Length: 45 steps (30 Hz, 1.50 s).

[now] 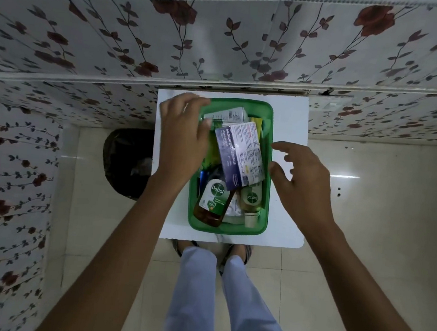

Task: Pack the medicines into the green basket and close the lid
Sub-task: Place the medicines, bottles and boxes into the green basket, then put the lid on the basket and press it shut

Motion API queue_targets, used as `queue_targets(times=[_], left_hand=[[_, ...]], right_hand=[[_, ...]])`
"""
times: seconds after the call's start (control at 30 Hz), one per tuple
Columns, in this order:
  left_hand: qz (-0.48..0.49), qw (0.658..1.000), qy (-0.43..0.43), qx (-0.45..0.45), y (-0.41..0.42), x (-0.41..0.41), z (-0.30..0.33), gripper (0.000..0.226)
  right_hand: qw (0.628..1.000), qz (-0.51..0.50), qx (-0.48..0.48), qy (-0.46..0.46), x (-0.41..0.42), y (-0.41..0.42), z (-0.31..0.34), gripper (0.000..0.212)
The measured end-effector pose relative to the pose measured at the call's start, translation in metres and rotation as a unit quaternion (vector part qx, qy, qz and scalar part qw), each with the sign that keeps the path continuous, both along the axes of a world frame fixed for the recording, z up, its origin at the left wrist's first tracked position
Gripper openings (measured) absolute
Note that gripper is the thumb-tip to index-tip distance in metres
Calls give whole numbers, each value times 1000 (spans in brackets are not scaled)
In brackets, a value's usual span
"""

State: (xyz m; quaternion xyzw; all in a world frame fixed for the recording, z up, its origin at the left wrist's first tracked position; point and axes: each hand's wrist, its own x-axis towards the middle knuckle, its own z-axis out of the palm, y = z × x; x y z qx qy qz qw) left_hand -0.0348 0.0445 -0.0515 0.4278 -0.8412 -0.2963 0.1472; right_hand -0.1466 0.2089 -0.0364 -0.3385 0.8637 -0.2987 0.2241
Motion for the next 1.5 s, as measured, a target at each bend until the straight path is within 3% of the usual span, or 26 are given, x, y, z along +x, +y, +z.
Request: queue_targets(times=[0.13,0.23,0.3,0.4,0.53,0.8,0.93,1.0,1.07,1.2,1.3,1.5], left_hand=[[85,982,-26,164,9,23,-11,46],[106,968,-47,224,15,32,-16,42],[69,978,-49,193,17,36,-17,31],[-3,995,-67,71,15,36,-16,39],[-22,997,-56,52,14,37,-14,33],[17,998,-33,52,15,76,-3,40],[35,998,-31,37,2,94,9,38],[45,998,-29,42,-6,99,12,38],[50,997,-31,45,-16,101,9,39],[47,997,-34,58,-23,98,1,40],[44,996,-40,59,-15,92,-5,41],[72,986,-48,142,9,73,-28,36]], right_hand=[[999,47,22,15,6,-3,-6,40],[999,31,23,29,12,-9,-8,42],[1000,-28,9,-9,9,-13,-9,41],[976,-156,-12,-150,-2,-15,-15,34],[939,-236,3,-251,-10,-12,-30,26],[962,-164,68,-209,-13,-2,-59,24],[976,-25,186,-114,12,-8,-74,53],[979,6,194,-59,25,-7,-80,54],[983,-8,182,-22,28,-7,-83,43],[982,-80,166,-39,7,-8,-73,29],[984,-107,137,-38,-14,-2,-46,30],[990,-108,92,-22,-27,7,13,26]])
